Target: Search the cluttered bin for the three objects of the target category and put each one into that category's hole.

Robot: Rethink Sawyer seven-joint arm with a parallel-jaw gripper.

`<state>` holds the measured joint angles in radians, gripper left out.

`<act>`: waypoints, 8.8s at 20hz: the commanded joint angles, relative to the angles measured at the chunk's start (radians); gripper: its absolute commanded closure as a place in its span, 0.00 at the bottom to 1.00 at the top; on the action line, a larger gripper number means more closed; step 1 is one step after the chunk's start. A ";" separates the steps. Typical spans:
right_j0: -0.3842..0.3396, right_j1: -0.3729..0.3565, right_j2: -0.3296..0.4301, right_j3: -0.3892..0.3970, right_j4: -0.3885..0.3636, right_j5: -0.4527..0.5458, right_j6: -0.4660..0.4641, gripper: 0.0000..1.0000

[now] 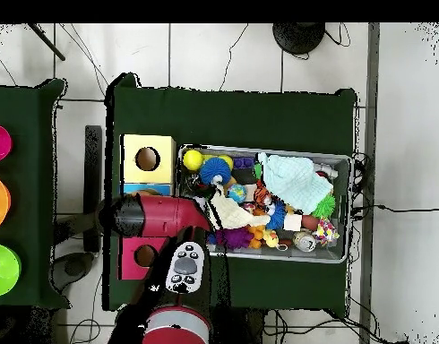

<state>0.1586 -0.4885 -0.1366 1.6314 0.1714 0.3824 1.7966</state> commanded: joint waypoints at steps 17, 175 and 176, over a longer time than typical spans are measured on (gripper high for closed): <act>-0.036 -0.028 -0.003 0.004 0.022 0.089 0.174 0.00; -0.334 -0.056 0.223 0.005 -0.359 0.049 0.158 0.00; -0.334 -0.061 0.222 0.013 -0.360 0.045 0.159 0.00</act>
<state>-0.1550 -0.5845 0.0972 1.5990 -0.1985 0.4866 1.7964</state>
